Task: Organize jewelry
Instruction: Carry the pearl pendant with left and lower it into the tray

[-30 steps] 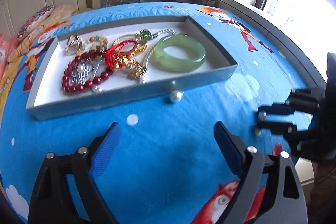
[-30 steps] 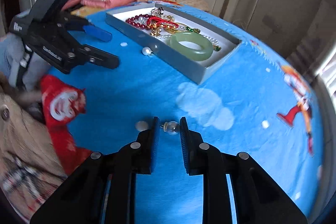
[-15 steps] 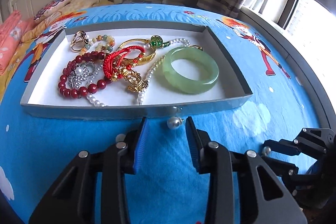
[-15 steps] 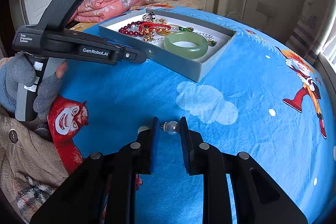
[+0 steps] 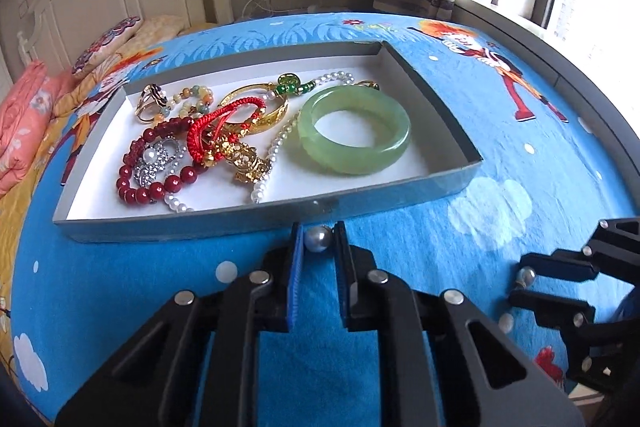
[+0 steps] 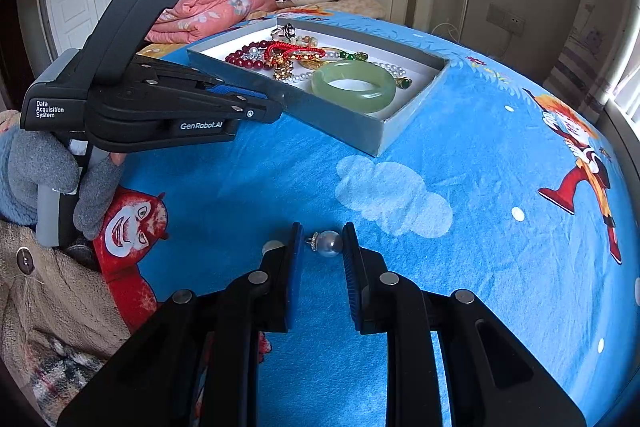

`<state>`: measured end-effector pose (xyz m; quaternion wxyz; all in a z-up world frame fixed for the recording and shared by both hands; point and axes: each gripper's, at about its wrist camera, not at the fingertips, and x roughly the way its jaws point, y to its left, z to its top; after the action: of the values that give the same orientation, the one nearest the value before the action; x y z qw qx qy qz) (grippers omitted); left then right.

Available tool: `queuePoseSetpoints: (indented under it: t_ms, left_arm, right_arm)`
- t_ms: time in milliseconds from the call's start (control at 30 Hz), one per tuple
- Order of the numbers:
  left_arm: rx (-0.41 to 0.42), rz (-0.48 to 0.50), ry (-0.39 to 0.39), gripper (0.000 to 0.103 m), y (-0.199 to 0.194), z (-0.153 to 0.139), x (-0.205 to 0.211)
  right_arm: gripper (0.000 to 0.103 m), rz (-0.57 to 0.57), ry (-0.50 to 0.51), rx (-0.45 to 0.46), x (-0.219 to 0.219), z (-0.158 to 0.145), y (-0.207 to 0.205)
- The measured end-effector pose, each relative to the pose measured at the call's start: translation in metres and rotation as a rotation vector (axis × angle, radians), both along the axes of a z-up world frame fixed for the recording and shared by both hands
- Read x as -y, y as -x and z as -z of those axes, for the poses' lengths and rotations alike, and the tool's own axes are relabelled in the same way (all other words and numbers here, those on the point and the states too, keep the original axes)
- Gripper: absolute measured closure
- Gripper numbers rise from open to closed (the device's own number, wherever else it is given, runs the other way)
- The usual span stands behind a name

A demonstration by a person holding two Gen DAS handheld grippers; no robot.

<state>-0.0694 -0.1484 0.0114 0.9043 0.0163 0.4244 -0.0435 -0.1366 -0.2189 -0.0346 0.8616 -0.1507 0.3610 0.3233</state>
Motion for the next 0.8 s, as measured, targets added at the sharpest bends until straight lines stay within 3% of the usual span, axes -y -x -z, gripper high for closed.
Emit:
queuePoseSetpoints:
  t_ms: [267,500,800]
  left_arm:
    - [-0.001,0.110,0.106,0.089,0.027,-0.002,-0.040]
    - [0.059,0.097,0.103,0.089,0.059,-0.002,-0.088]
    - [0.097,0.054,0.181,0.089,0.083,0.001,-0.130]
  right_arm:
    - [0.083,0.040,0.007,0.013,0.003,-0.001,0.000]
    - [0.083,0.073,0.008,0.037,-0.009,-0.001,0.009]
    - [0.083,-0.011,-0.019,0.029,-0.068,-0.002,0.022]
